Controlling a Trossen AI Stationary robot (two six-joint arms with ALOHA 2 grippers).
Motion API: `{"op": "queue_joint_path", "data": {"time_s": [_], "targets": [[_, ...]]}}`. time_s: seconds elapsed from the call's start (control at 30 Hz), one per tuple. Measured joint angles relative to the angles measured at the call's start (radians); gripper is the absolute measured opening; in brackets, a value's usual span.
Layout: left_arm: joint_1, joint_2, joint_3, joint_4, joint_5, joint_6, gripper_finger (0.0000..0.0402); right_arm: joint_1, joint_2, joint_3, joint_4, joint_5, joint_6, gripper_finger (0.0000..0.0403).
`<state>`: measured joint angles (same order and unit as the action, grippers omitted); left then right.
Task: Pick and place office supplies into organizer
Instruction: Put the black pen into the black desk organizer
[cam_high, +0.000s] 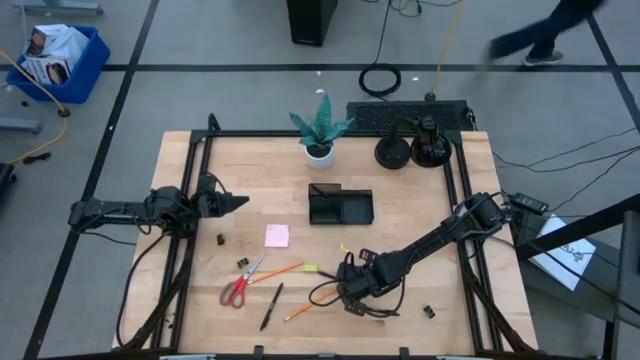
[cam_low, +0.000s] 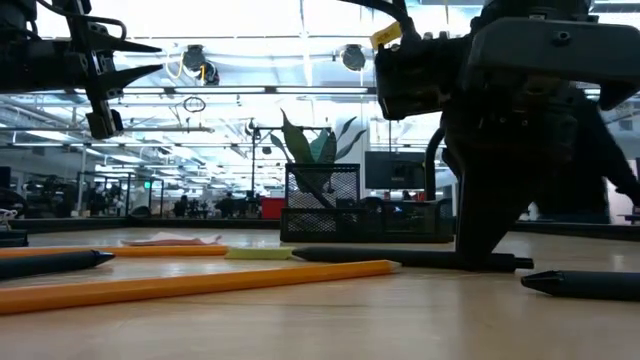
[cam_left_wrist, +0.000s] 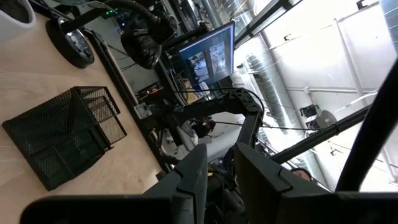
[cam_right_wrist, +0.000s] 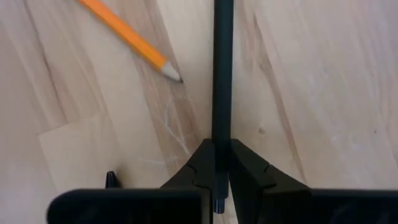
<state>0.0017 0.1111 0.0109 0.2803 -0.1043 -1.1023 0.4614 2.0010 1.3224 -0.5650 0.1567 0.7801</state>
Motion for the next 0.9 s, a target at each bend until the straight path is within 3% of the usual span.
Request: {"op": "queue_joint_path", "data": {"time_s": [0.47,0.9], "targets": [[0.000,0.000,0.000,0.000,-0.001,0.002,0.0086,0.000,-0.071,-0.004,-0.059,0.085,0.074,0.0016],[0.000,0.000,0.000,0.000,-0.001,0.000,0.0086,-0.007,-0.082,0.041,-0.098,0.051,0.067,0.0015]]}}
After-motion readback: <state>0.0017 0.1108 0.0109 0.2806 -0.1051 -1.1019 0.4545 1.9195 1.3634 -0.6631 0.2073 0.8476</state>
